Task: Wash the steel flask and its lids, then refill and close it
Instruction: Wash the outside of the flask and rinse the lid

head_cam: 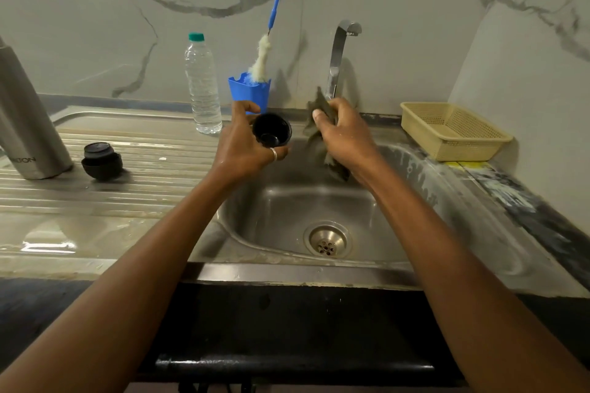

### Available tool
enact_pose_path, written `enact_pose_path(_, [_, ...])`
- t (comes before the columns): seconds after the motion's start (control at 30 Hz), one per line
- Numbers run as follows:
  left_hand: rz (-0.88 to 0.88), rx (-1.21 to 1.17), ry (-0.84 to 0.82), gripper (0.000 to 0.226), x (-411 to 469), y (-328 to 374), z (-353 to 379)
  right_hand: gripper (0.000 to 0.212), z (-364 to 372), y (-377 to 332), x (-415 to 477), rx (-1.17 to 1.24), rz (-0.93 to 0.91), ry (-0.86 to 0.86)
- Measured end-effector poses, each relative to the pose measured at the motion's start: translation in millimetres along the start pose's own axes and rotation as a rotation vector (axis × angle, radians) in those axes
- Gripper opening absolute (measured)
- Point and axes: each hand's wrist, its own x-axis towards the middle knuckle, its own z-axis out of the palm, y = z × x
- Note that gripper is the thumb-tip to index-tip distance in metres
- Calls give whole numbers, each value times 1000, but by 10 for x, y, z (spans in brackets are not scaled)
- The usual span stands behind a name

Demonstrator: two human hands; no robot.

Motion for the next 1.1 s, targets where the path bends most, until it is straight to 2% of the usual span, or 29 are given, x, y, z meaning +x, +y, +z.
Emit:
enact_pose_path(0.07, [12,50,-30,77,18,-61,-2,13,36,-35,-32,-125,-284,81])
enact_pose_path(0.13, [44,48,-70,74,21,-85,0,16,142,-33,-76,-224,-505,23])
enact_pose_path(0.23, [111,14,-131,71,28,-127,-14,21,343,93,-99,-320,-639,-78])
enact_pose_path(0.33, [122,-30,-135,69,45,-181,-48,25,371,128,-135,-338,-635,-83])
enact_pose_path(0.47, [91,-130,-166,63,69,-162,-57,34,287,24,-217,-207,-431,-177])
enact_pose_path(0.6, [1,-281,-220,44,73,-199,-122,25,225,-21,-207,-208,-453,-263])
enact_pose_path(0.7, [-50,-370,-258,34,61,-218,-160,35,183,1,-163,-181,-367,-344])
enact_pose_path(0.77, [-57,-336,-292,36,66,-214,-175,37,160,2,-140,-175,-328,-352])
enact_pose_path(0.93, [-40,-245,-477,53,56,-180,-177,30,167,53,-174,-212,-474,-190])
enact_pose_path(1.1, [5,-142,-516,62,52,-151,-208,22,260,158,-167,-382,-640,-271])
